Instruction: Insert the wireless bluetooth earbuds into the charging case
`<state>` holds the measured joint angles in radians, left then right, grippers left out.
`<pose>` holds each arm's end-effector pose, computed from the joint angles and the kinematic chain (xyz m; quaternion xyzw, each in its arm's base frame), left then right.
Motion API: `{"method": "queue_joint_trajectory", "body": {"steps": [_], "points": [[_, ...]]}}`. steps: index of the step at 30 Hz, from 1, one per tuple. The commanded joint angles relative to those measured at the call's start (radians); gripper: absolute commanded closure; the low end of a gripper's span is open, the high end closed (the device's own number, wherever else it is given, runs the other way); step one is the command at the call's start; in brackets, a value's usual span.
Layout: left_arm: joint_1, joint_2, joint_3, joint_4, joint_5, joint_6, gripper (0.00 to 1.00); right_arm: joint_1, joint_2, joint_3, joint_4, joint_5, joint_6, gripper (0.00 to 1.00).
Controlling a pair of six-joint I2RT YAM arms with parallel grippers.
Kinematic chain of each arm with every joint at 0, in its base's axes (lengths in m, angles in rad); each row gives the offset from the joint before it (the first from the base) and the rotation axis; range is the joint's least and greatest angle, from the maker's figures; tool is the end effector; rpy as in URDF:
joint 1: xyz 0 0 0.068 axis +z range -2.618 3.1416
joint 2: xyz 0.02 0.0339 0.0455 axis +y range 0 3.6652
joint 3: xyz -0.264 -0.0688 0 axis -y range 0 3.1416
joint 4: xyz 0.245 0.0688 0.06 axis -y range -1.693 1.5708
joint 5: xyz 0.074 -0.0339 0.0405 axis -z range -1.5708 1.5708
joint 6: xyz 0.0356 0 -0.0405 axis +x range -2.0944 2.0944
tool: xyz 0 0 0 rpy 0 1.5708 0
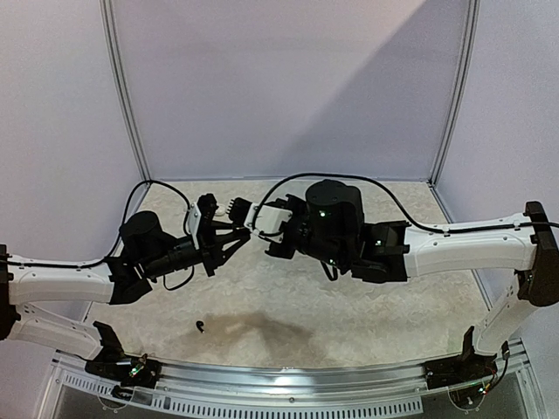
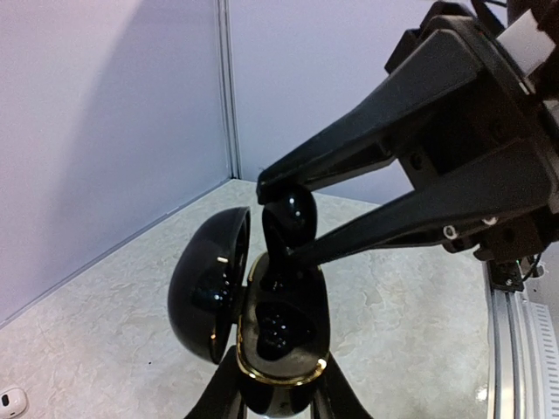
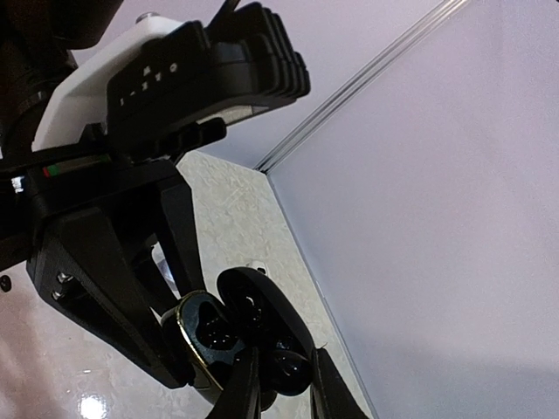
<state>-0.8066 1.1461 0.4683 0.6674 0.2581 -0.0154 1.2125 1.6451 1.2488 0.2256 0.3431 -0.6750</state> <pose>0.1651 -0.1854 0.2460 0.3552 0.6155 -0.3626 0.6029 0.1496 0.3655 0.3193 -0.5457 0.5312 0.0427 0.6467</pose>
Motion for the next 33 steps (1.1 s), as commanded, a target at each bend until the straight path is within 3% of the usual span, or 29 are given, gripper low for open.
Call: {"method": "queue_joint_trajectory", "body": {"steps": [1,9,22,33], "points": [[0.01,-0.008,0.007,0.077,0.016,0.006,1.0,-0.016,0.009,0.019,-0.141,-0.014,-0.09,1.0],[0.014,-0.006,0.01,0.08,0.018,0.01,1.0,-0.017,0.009,0.045,-0.213,-0.048,-0.157,1.0],[0.018,-0.008,0.012,0.078,0.021,0.014,1.0,-0.017,0.034,0.067,-0.206,-0.014,-0.162,0.85],[0.021,-0.005,0.016,0.072,0.024,0.014,1.0,-0.016,0.057,0.098,-0.226,0.007,-0.135,0.81]]}}
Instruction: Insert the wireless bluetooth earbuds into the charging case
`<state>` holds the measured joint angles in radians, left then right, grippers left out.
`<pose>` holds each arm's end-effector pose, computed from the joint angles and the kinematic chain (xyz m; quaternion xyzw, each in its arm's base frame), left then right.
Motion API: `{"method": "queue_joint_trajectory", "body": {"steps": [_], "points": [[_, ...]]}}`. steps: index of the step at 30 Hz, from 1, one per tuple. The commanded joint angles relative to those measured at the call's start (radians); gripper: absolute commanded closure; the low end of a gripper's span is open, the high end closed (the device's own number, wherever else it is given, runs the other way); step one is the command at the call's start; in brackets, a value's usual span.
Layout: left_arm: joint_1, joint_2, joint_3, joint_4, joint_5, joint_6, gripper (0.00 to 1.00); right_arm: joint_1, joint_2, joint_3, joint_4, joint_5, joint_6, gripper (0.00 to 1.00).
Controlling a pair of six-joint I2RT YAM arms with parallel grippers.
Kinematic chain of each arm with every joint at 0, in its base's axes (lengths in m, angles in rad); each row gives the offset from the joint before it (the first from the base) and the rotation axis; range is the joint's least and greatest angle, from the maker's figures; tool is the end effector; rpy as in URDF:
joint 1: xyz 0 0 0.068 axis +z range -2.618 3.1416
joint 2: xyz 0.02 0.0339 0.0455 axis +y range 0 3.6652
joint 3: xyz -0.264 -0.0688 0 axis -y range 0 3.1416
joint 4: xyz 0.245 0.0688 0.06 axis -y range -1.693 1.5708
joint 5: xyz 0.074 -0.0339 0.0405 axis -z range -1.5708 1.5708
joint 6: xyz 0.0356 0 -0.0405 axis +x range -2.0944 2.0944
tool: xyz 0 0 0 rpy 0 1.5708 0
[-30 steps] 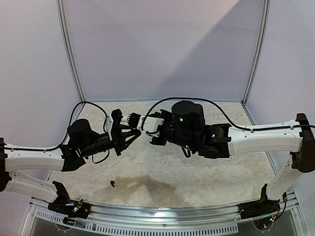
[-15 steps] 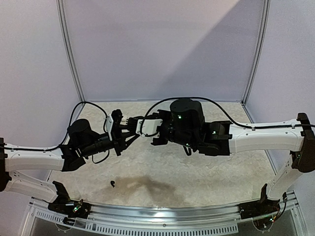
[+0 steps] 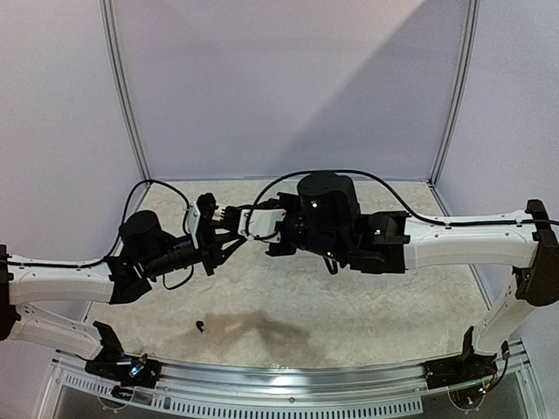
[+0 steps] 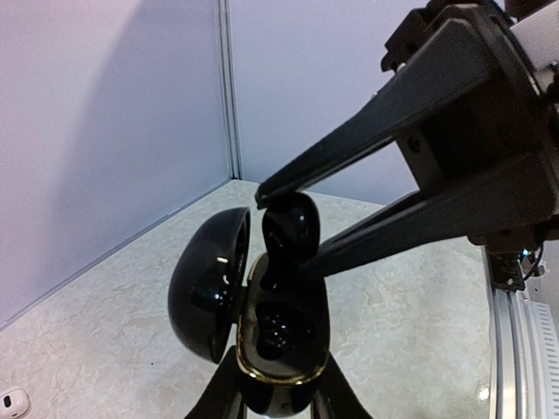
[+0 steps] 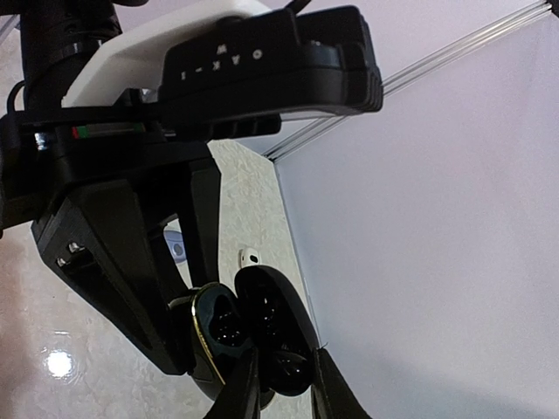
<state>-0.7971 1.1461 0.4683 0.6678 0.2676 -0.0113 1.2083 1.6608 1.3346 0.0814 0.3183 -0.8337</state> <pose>0.1666 -0.1840 0.2461 0.3564 0.6147 -0.3614 0.6038 0.1521 0.3697 0.3286 -0.6125 0.4898 -0.0096 0.6203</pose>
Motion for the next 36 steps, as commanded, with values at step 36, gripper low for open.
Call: {"method": "queue_joint_trajectory", "body": {"steps": [36], "points": [[0.016,-0.009,0.008,0.064,0.002,0.006,1.0,-0.013,0.051,0.068,-0.142,0.012,0.106,0.78]]}}
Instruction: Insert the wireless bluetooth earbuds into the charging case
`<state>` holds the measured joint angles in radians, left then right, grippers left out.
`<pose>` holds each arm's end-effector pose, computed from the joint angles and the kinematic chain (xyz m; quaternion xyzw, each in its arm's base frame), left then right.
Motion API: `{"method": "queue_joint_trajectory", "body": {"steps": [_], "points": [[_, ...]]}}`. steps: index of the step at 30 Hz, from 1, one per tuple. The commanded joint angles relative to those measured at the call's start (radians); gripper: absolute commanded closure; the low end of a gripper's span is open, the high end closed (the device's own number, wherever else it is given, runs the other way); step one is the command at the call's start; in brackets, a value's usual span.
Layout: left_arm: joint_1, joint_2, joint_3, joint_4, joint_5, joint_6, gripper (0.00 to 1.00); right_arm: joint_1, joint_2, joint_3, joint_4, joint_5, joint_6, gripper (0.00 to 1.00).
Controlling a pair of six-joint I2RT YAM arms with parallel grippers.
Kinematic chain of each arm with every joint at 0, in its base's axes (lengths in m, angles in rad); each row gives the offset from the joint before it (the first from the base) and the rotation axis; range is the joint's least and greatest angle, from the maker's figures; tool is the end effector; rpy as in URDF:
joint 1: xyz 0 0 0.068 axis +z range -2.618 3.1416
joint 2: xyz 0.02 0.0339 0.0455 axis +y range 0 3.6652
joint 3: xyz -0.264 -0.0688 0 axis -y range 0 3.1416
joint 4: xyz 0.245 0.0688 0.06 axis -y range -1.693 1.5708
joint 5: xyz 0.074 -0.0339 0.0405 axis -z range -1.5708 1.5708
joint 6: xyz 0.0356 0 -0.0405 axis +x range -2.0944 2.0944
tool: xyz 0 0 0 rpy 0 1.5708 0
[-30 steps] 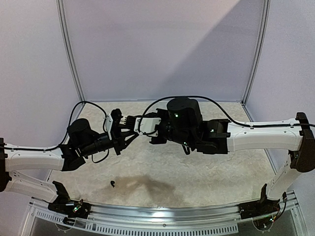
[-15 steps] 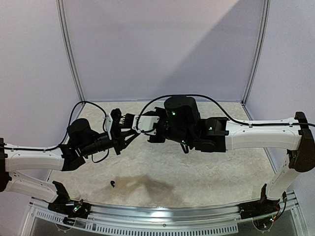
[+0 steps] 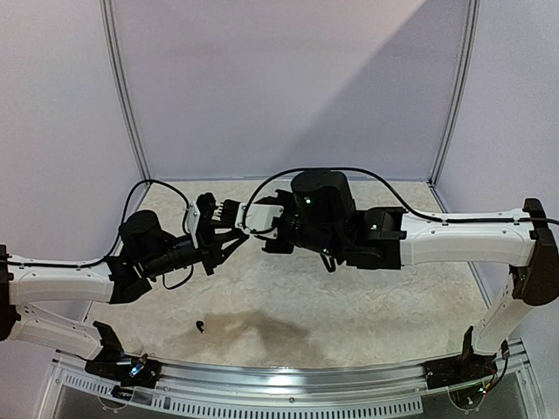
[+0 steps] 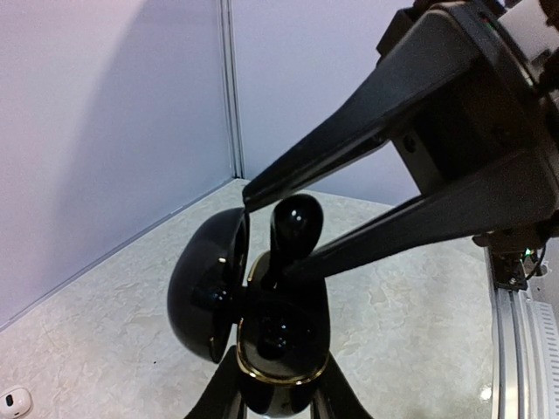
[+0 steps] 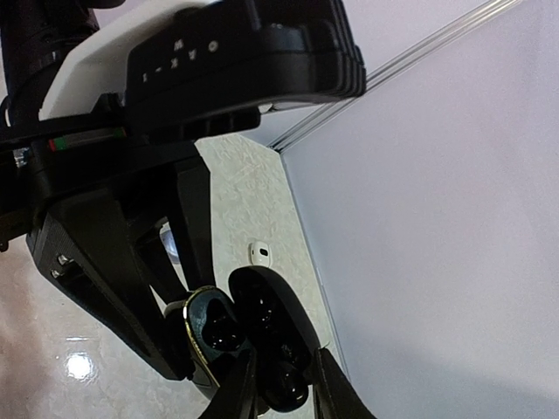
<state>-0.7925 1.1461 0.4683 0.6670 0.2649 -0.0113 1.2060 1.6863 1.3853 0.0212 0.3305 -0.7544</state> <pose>0.1675 -0.1832 0.2460 0.3542 0.6163 -0.3591 0.6048 0.1555 0.3749 0.3307 -0.5993 0.5210 0.0048 0.6078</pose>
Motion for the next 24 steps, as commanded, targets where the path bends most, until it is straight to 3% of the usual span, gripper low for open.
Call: {"method": "queue_joint_trajectory", "body": {"steps": [1,4,8,13,18,24], "points": [[0.012,-0.009,0.007,0.065,0.005,0.007,1.0,-0.01,0.027,0.02,-0.086,-0.002,0.031,0.78],[0.012,-0.011,0.007,0.064,0.002,0.008,1.0,-0.011,0.024,0.031,-0.106,-0.013,0.044,0.8],[0.012,-0.011,0.007,0.068,0.004,0.001,1.0,-0.013,0.025,0.026,-0.112,-0.025,0.053,0.9],[0.012,-0.012,0.006,0.066,0.011,0.001,1.0,-0.018,0.025,0.043,-0.122,-0.048,0.073,0.9],[0.012,-0.015,0.005,0.065,0.038,0.01,1.0,-0.053,0.017,0.117,-0.256,-0.15,0.167,0.91],[0.012,-0.013,-0.001,0.088,0.047,0.097,1.0,-0.074,-0.012,0.109,-0.263,-0.207,0.247,0.91]]}}
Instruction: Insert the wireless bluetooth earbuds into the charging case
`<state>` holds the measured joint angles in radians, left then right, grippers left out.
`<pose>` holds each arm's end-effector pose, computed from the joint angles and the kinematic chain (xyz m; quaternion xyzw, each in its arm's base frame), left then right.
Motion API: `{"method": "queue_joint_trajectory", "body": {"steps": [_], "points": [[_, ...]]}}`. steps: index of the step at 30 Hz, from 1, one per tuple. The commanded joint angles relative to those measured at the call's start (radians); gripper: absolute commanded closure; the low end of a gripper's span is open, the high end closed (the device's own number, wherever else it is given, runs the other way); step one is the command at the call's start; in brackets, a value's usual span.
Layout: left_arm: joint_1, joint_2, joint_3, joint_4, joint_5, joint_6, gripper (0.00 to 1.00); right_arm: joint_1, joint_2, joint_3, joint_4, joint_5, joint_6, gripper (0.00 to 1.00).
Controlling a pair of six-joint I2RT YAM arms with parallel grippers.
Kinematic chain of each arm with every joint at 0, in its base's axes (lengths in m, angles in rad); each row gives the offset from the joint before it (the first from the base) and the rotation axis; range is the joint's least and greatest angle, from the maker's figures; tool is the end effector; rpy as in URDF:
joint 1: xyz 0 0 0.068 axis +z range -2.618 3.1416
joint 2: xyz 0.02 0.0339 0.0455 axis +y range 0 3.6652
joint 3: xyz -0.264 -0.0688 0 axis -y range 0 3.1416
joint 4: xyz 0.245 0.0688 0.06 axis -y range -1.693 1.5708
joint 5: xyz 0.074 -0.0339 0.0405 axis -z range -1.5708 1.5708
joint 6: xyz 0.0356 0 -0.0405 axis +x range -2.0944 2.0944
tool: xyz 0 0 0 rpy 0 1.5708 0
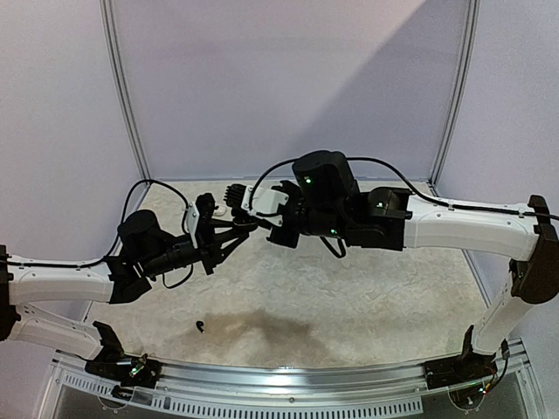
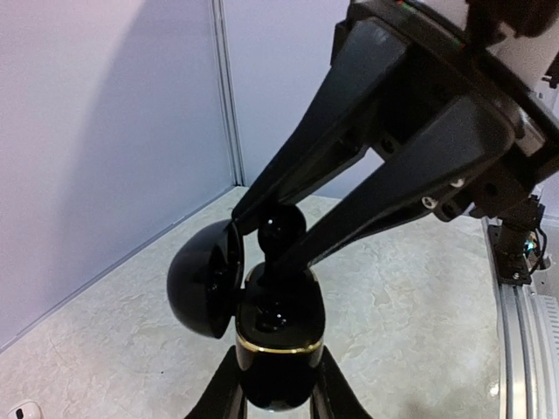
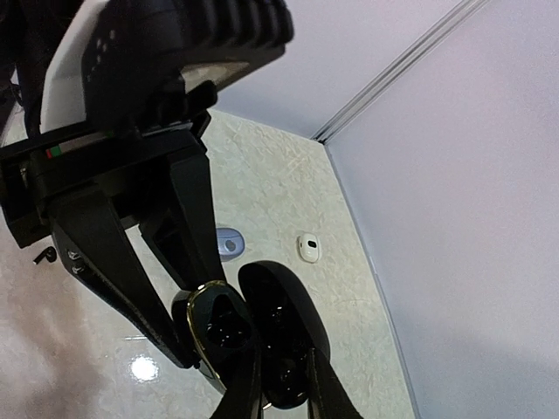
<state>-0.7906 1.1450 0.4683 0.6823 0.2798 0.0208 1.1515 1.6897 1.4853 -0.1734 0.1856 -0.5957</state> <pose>0.1673 -0.1830 0.2479 0.3664 0.6025 -0.3548 0.6139 0.1708 0.3670 0.3445 -0.5981 0.5688 0.0797 0.5589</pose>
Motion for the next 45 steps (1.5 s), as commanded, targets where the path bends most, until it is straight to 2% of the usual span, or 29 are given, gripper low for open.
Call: {"method": "queue_joint_trajectory", "body": {"steps": [1,25,31,36,42,45], "points": [[0.01,-0.01,-0.001,0.081,0.036,0.066,1.0,-0.023,-0.019,0.009,-0.062,-0.064,0.094,0.91],[0.011,-0.002,-0.007,0.066,0.039,0.012,1.0,-0.027,-0.121,0.002,0.081,-0.092,0.121,0.93],[0.013,-0.006,-0.004,0.064,0.036,0.008,1.0,-0.032,-0.144,0.008,0.066,-0.063,0.163,0.94],[0.017,-0.011,-0.004,0.077,0.043,-0.009,1.0,-0.122,-0.158,0.051,-0.133,-0.036,0.422,0.98],[0.026,-0.003,-0.007,0.148,0.138,-0.055,1.0,-0.239,-0.105,-0.008,-0.405,-0.164,0.826,0.97],[0.03,0.004,-0.005,0.168,0.189,-0.09,1.0,-0.25,-0.059,-0.091,-0.416,-0.233,0.918,0.97]]}}
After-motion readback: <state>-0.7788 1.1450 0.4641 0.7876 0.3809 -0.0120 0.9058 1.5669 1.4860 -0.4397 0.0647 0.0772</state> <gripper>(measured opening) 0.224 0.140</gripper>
